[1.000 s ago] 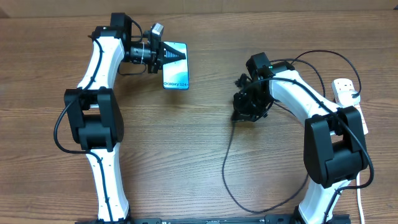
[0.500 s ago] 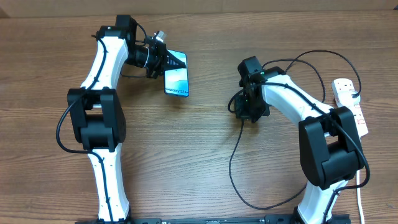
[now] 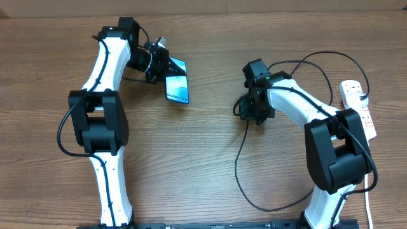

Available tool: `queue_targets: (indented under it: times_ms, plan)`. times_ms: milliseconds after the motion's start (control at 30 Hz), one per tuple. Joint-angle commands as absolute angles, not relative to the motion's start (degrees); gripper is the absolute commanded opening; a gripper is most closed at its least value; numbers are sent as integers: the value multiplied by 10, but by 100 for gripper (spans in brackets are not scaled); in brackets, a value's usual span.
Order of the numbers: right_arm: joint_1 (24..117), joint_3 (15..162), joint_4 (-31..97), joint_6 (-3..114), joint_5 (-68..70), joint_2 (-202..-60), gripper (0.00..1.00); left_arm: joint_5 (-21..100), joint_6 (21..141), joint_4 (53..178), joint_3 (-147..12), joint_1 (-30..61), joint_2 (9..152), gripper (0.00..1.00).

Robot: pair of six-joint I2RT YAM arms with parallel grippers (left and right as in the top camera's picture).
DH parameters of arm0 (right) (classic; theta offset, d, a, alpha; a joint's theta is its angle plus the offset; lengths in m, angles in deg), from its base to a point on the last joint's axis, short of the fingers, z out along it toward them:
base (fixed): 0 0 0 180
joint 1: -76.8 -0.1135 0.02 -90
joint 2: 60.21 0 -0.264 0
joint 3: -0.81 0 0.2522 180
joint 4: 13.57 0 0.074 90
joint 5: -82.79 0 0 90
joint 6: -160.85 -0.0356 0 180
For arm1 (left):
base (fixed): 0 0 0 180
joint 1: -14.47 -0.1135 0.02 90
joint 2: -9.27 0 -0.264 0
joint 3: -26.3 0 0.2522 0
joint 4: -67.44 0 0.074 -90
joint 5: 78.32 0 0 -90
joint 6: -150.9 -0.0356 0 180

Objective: Plug charger to phone and switch on socket

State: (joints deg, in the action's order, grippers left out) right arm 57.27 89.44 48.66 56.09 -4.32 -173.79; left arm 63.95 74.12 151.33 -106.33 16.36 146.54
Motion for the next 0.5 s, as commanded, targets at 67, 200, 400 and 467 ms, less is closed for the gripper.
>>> queue_targets:
  times_ms: [67, 200, 400, 467]
  plan:
    - [573, 872, 481, 558, -50, -1724, 4, 638, 742, 1515, -1068, 168, 1463, 4]
    - [573, 872, 471, 558, -50, -1724, 5, 638, 742, 1515, -1068, 168, 1463, 4]
    - [573, 872, 466, 558, -50, -1724, 11, 638, 742, 1515, -1068, 168, 1463, 4]
    - [573, 872, 465, 558, -50, -1724, 14, 637, 742, 1515, -1068, 168, 1463, 4]
